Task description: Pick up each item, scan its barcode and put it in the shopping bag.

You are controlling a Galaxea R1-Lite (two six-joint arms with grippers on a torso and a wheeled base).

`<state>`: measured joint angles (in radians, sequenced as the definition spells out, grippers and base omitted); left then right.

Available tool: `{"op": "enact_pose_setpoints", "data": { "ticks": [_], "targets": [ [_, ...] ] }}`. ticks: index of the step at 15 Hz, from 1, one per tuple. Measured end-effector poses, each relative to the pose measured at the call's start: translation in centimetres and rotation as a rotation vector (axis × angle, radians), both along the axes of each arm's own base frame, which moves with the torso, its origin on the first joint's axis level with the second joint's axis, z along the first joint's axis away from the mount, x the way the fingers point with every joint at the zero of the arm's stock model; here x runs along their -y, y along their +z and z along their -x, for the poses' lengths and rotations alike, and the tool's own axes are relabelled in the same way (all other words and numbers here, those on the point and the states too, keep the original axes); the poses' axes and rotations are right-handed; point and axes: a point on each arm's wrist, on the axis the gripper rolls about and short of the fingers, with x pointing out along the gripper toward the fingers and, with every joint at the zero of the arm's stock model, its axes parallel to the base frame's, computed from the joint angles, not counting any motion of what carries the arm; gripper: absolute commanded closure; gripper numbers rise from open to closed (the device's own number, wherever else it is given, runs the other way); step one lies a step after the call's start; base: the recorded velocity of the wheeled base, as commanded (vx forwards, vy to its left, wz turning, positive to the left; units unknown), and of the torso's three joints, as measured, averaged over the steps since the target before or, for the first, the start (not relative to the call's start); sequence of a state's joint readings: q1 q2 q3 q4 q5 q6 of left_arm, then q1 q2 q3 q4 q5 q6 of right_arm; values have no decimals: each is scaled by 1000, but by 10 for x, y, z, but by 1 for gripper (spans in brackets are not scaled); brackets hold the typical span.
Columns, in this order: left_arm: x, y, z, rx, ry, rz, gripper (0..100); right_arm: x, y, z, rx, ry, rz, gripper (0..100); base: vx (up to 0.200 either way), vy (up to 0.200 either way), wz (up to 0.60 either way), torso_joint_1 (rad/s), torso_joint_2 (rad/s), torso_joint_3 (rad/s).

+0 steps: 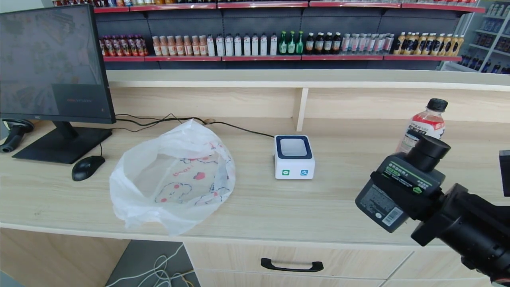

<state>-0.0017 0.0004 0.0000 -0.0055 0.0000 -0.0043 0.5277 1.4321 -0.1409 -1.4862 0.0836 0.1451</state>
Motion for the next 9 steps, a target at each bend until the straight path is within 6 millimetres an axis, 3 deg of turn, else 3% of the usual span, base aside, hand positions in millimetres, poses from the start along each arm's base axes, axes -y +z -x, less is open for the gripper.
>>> {"op": "enact_pose_setpoints", "data": {
  "ticks": [3, 9],
  "targets": [
    [0, 0, 0, 0, 0, 0, 0, -17, 9, 8, -28, 127, -104, 100, 0, 0, 0, 0, 0, 0],
    [0, 0, 0, 0, 0, 0, 0, -73, 50, 15, -23, 421, -325, 100, 0, 0, 0, 0, 0, 0]
  ]
}}
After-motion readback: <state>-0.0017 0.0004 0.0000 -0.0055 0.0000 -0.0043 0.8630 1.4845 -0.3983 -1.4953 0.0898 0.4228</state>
